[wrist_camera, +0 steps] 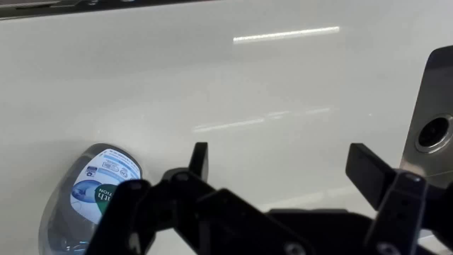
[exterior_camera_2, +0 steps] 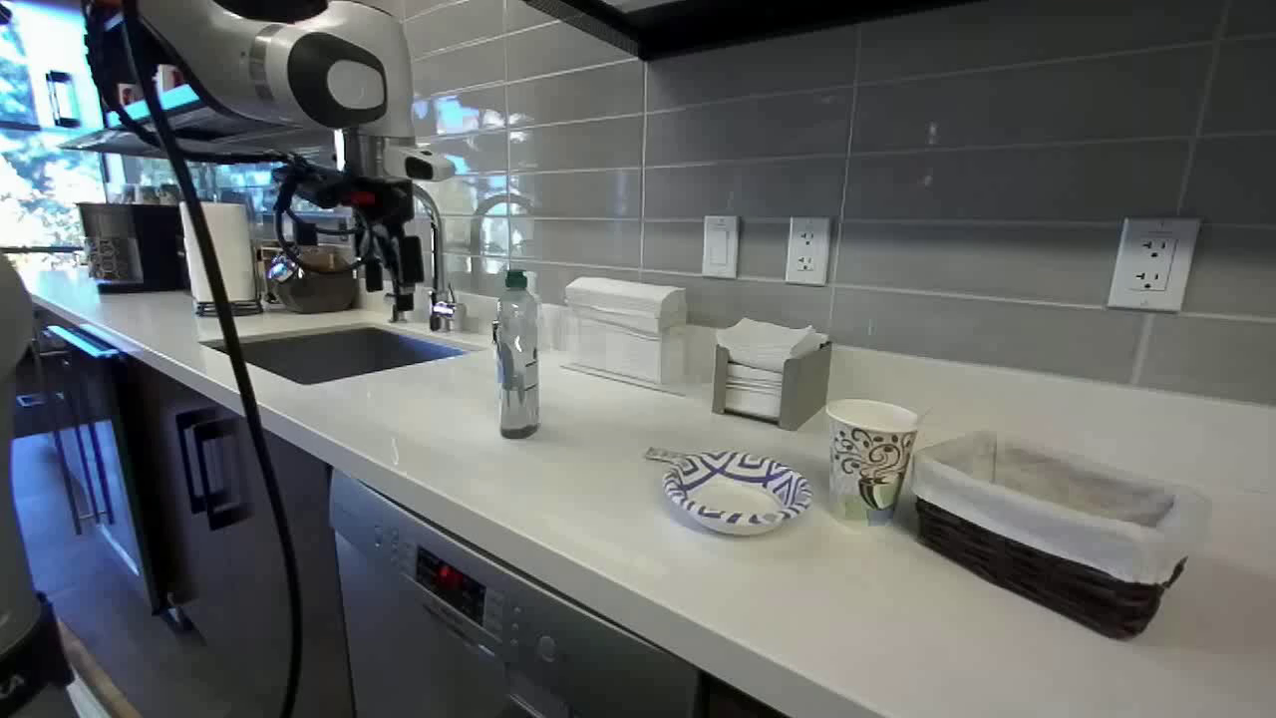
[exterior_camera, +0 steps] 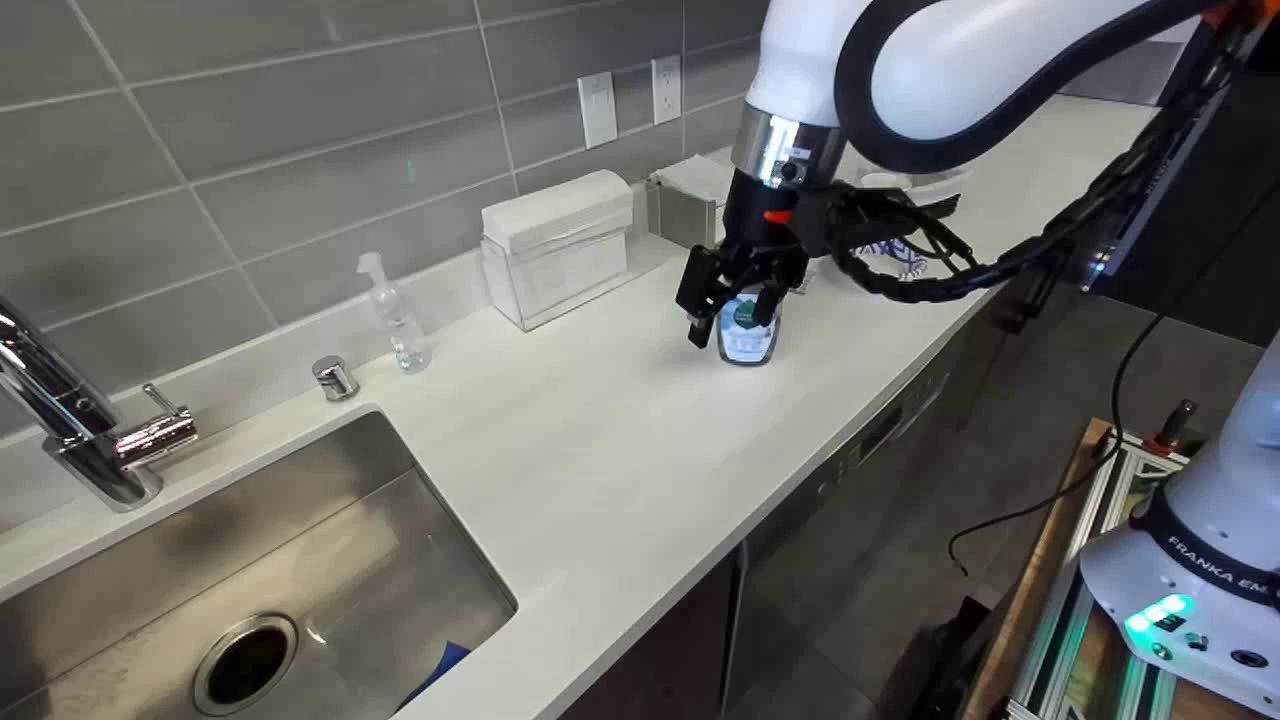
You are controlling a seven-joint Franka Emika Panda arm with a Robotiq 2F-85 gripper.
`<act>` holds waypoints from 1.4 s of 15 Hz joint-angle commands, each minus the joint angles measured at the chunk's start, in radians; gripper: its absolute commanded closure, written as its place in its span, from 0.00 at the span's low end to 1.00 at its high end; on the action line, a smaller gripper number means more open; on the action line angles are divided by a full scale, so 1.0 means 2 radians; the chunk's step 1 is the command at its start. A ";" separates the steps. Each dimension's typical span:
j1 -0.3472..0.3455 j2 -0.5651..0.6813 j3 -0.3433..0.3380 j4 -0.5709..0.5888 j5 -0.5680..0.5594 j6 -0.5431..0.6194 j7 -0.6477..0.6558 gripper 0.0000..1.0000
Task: Open the dishwashing liquid.
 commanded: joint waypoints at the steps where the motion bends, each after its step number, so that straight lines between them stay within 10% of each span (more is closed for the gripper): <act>1: 0.004 0.000 -0.004 0.001 -0.002 -0.001 0.001 0.00; 6: 0.004 0.000 -0.004 0.001 -0.002 -0.001 0.001 0.00; 14: -0.057 0.049 0.052 0.146 -0.205 -0.119 0.303 0.00; 21: -0.054 0.128 0.021 0.244 -0.318 -0.216 0.464 0.00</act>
